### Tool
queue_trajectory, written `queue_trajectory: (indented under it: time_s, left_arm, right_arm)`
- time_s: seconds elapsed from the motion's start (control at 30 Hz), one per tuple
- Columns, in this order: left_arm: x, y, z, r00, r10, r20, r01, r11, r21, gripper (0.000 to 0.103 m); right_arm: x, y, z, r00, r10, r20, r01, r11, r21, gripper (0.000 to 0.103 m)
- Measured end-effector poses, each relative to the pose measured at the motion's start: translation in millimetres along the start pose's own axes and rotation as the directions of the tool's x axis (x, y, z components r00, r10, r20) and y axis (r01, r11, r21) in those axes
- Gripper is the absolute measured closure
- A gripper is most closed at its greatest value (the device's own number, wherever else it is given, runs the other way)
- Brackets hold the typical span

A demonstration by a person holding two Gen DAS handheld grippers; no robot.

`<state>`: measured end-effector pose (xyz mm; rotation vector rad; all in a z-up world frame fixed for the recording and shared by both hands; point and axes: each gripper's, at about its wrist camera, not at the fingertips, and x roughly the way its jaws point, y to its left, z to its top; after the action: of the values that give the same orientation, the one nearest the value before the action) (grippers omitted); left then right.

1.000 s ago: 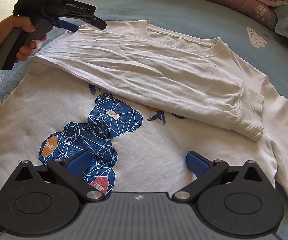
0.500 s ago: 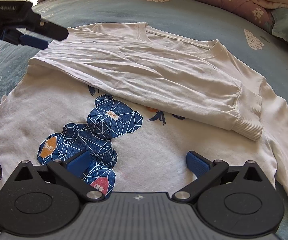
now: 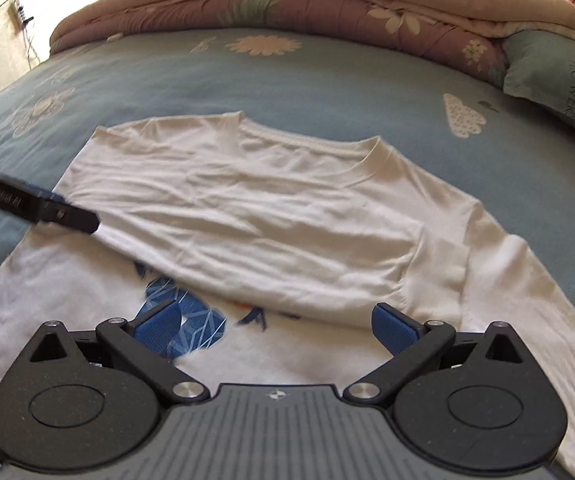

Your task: Fold clothes

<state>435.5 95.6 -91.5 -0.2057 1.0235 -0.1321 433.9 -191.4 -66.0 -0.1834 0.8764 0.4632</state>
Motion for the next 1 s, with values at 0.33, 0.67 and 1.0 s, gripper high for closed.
queue_trajectory:
  time_s: [0.33,0.67,1.0]
  left_arm:
    - [-11,-7,9,1.000,0.025,0.016,-0.025,1.000,-0.012,0.002]
    - [14,-43,-3,0.988,0.154,0.022,-0.156,0.972,0.175,0.002]
    - [-24,-59,-1,0.987,0.155,0.049,-0.160,0.977,0.141,0.002]
  right_arm:
    - [25,-29,2,1.000,0.001,-0.029,0.000,0.999,0.037,0.000]
    - [0,-19,-49,0.996,-0.020,-0.084,0.024,0.999,0.043,0.000]
    - [7,-19,-38,0.989,-0.034,-0.142,0.045,0.996,0.076,0.000]
